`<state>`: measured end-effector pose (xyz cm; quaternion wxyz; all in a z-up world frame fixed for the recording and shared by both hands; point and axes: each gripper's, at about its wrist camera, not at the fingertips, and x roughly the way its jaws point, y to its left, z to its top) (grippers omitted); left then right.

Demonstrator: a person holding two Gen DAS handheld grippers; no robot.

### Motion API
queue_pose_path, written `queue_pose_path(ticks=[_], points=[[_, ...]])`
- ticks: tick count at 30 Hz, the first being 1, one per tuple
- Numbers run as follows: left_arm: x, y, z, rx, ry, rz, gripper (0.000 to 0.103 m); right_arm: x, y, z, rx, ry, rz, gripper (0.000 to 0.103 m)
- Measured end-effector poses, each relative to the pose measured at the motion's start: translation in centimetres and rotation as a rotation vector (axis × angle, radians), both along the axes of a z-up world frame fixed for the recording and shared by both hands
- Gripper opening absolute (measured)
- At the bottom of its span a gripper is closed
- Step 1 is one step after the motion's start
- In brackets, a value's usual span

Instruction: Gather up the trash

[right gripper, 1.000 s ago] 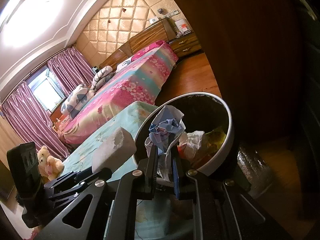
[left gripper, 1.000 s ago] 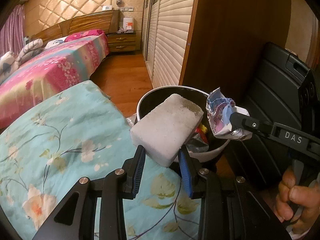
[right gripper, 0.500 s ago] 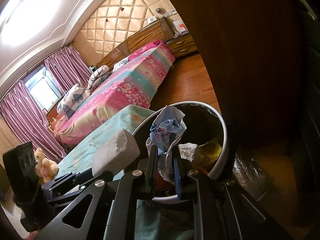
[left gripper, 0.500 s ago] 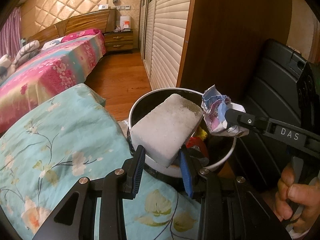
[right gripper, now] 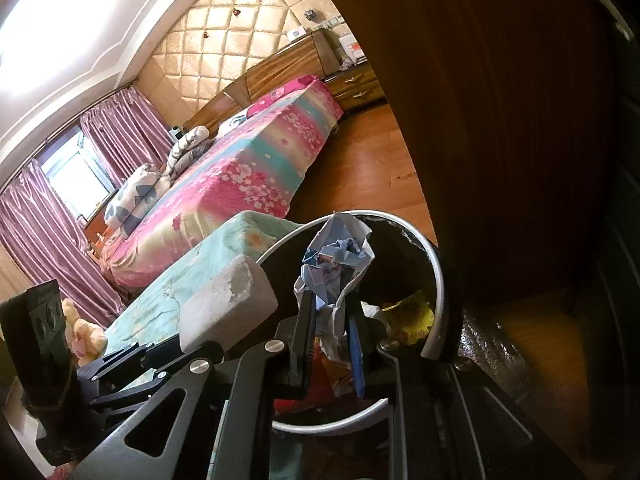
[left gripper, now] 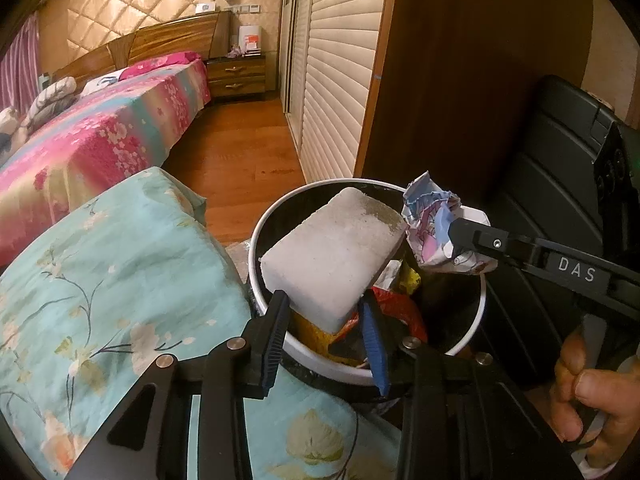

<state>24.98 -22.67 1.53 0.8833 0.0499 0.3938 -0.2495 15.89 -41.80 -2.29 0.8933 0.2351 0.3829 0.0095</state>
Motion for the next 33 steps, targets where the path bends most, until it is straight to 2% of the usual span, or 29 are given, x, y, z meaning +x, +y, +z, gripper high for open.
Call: queue_pose_path(ticks=[2,3,5,7,15,18,19,26,33], points=[[0.1,-0.1,0.1,-0.004,0.003,0.002,0.038,0.1,-0.1,0.0,0.005,0.008,-0.003,0.018],[-0.1,-0.1,0.1,-0.005,0.002,0.003,0.038,0.2,-0.2,-0.1,0.008,0.011,-0.004,0.024],[0.0,0.0,0.2,-0.011,0.005,0.004,0.041,0.3,-0.4,-0.1,0.019,0.014,-0.011,0.044],[-0.1,0.2,0.2,-0.015,0.004,0.012,0.045,0.3,-0.5,0.0,0.028,0.011,-0.016,0.048],[-2.1,3.0,0.0,-0.066,0.016,0.065,0.049,-0.9,0.4,0.5,0.043,-0.013,-0.015,0.06],[-3.8,4.7,0.2,-0.091,0.006,0.098,0.052,-1.6,1.4,1.1,0.04,-0.031,-0.002,0.07],[-4.3,5.1,0.2,-0.097,0.004,0.108,0.056,-1.9,1.8,1.3,0.036,-0.038,0.003,0.074],[-10.1,9.7,1.1,-0.125,-0.085,0.202,0.064,-4.8,6.0,3.0,-0.013,-0.111,0.06,0.088],[-16.9,13.7,2.1,-0.132,-0.206,0.299,0.076,-7.6,9.7,3.9,-0.054,-0.193,0.071,0.094]])
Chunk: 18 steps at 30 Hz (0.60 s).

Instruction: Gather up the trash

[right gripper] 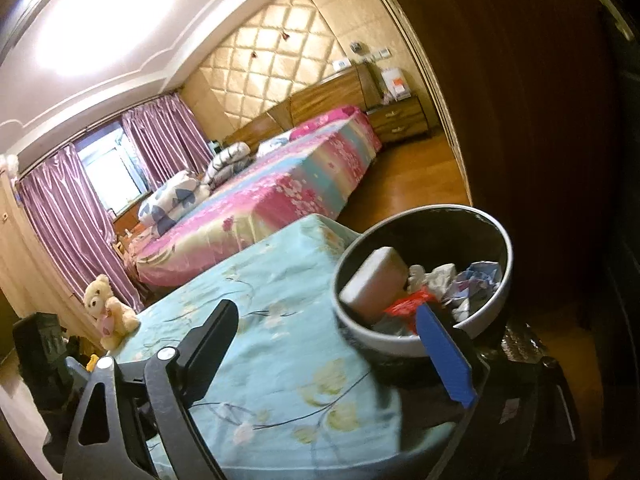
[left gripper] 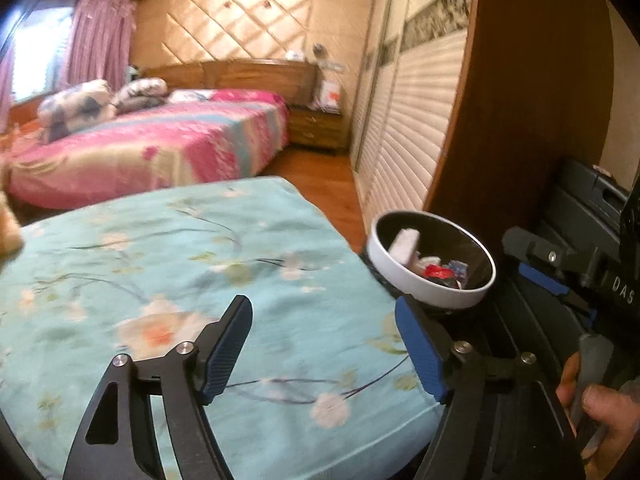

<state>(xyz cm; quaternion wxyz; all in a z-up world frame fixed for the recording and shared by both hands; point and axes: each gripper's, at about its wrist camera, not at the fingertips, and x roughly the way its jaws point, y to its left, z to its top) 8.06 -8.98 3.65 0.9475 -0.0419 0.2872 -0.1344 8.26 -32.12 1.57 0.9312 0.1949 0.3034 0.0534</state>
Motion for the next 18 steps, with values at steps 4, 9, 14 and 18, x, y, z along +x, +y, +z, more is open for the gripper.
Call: queue_pose_path(ticks=[4,9,14,18], points=[[-3.4,1.5,0.6,-0.006,-0.06,0.041,0.08,-1.2,2.5,0.4,-0.058,-0.025,0.026,0.1],[-6.8,3.0,1.1,-0.012,-0.136,0.104,0.096,-3.2,4.8,1.5,-0.172,-0.095,0.047,0.102],[-9.7,3.5,0.8,0.022,-0.226,0.174,0.102,-5.0,7.0,2.3,-0.3,-0.181,0.05,0.103],[-10.9,3.2,0.1,0.061,-0.257,0.205,0.102,-5.1,7.8,1.6,-0.322,-0.187,0.054,0.103]])
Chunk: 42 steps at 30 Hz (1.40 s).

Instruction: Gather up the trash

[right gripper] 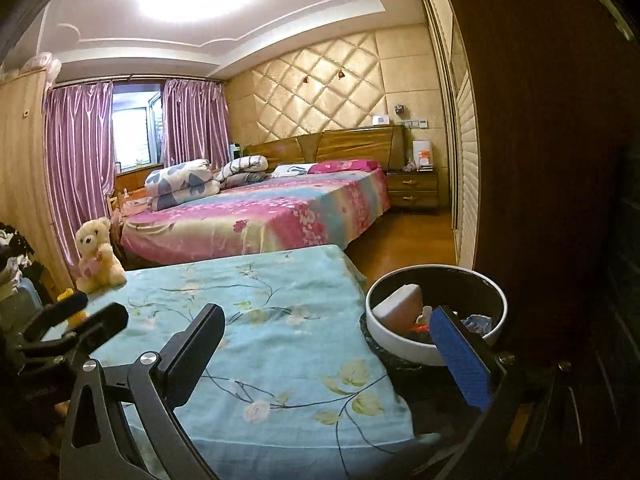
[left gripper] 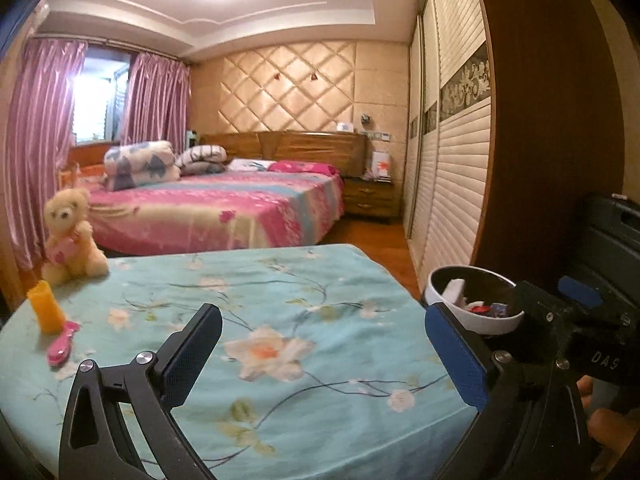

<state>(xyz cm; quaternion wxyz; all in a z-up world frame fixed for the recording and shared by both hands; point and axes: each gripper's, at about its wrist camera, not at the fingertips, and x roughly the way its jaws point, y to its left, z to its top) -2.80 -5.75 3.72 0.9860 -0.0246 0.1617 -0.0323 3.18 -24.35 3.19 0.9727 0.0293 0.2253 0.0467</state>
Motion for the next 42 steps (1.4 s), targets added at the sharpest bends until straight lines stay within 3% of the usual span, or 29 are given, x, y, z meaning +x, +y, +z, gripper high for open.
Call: queue_pose_path(ticks=[12,42], points=[[0.5,-0.1,-0.8,0.031,0.017,0.042,0.102,-0.5,0.8,-0.9,0.004,-0.005,0.023,0.103],[0.7,1.0,-1.1,0.043,0.007,0.04,0.102,-0.8,1.1,-0.9,0.026,0.0,0.043,0.103]])
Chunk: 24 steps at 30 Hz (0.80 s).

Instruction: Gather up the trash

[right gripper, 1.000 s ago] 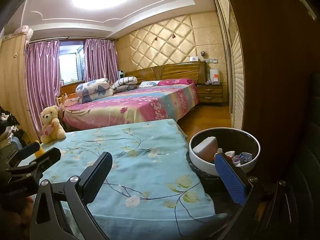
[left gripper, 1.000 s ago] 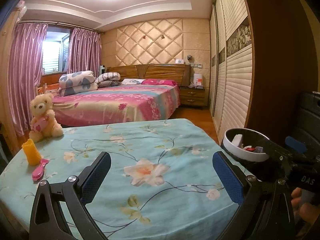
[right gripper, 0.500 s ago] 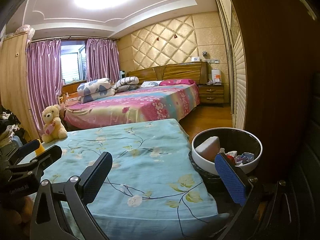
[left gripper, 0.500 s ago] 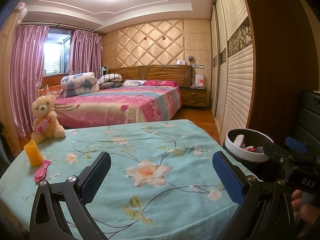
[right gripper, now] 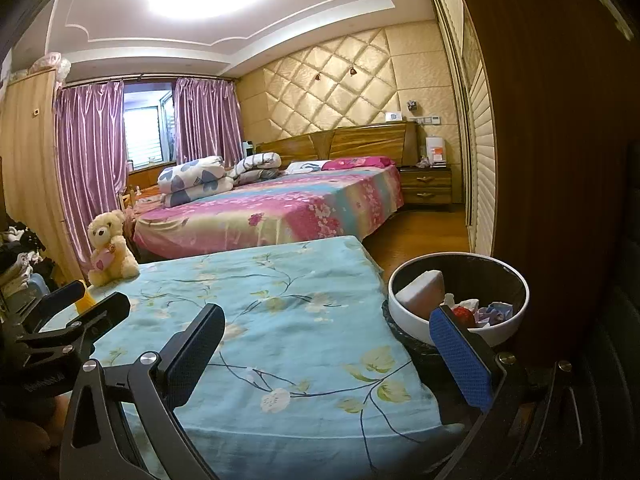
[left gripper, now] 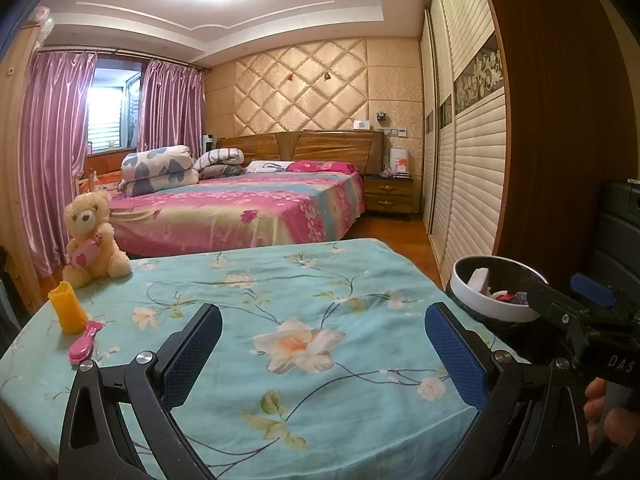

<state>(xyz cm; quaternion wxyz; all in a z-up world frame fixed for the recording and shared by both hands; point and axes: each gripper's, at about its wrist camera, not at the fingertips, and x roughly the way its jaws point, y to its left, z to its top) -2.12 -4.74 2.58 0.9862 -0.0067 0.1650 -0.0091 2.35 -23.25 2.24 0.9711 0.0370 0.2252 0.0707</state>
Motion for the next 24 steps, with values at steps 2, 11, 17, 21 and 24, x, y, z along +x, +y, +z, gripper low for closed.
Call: queue_pose_path(ticks=[2,11,17,21,24], points=[[-0.01,0.06,-0.03,0.0,0.0,-0.002,0.102,0.01,-0.03,-0.01,0.002,0.0,0.002,0.103],[0.13,0.13,-0.09,-0.004,0.002,-0.01,0.102,-0.19,0.15,0.01,0.007,0.001,0.005,0.103],[0.21,0.13,-0.07,0.0,0.002,-0.009,0.102,-0.28,0.3,0.19,0.013,0.002,0.007,0.103],[0.31,0.2,-0.04,0.0,0.005,-0.011,0.102,-0.33,0.53,0.33,0.012,0.006,0.01,0.103],[0.35,0.26,-0.02,0.002,0.005,-0.015,0.102,-0.22,0.45,0.36,0.014,0.007,0.01,0.103]])
